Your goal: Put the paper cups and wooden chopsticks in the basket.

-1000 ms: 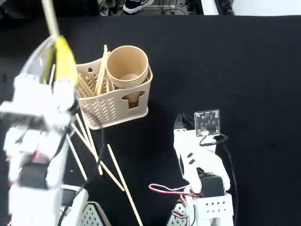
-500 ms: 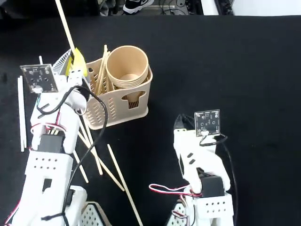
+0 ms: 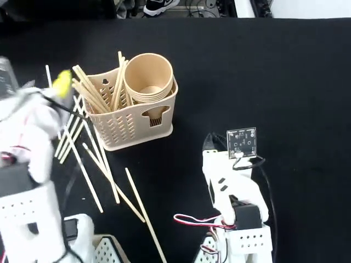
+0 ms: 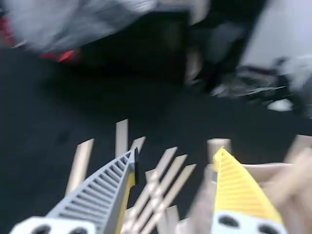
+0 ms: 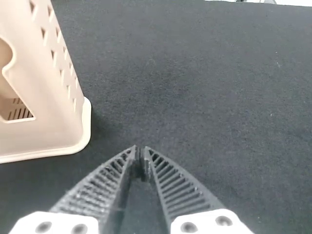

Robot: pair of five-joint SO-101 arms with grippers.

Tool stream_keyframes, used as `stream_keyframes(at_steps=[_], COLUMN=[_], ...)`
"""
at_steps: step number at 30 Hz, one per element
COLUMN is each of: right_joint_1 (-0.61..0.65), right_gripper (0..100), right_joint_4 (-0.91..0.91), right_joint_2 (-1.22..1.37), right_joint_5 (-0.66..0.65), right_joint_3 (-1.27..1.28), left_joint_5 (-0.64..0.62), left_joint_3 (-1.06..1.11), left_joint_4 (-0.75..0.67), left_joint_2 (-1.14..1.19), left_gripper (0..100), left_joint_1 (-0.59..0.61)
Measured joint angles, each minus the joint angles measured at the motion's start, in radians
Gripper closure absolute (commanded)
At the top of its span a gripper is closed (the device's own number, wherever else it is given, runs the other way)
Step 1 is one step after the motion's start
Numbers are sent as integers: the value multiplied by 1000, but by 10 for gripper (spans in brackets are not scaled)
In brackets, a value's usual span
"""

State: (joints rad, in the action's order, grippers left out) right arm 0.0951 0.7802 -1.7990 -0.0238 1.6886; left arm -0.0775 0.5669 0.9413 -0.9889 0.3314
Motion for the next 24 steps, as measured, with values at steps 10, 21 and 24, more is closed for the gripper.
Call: stream_keyframes(at_steps=[10,21,24], right_joint_1=[0,0,0], right_gripper=[979,979,979], right_joint_4=[0,0,0], right_joint_2=[0,0,0], right_joint_5=[0,0,0], right_joint_3=[0,0,0], left_joint_5=[298,414,416], left_joint_3=[-276,-601,-761], left_joint_4=[160,28,74], left_joint_2=[583,1392,1571], left_gripper=[747,790,878], left_joint_1=[344,396,404])
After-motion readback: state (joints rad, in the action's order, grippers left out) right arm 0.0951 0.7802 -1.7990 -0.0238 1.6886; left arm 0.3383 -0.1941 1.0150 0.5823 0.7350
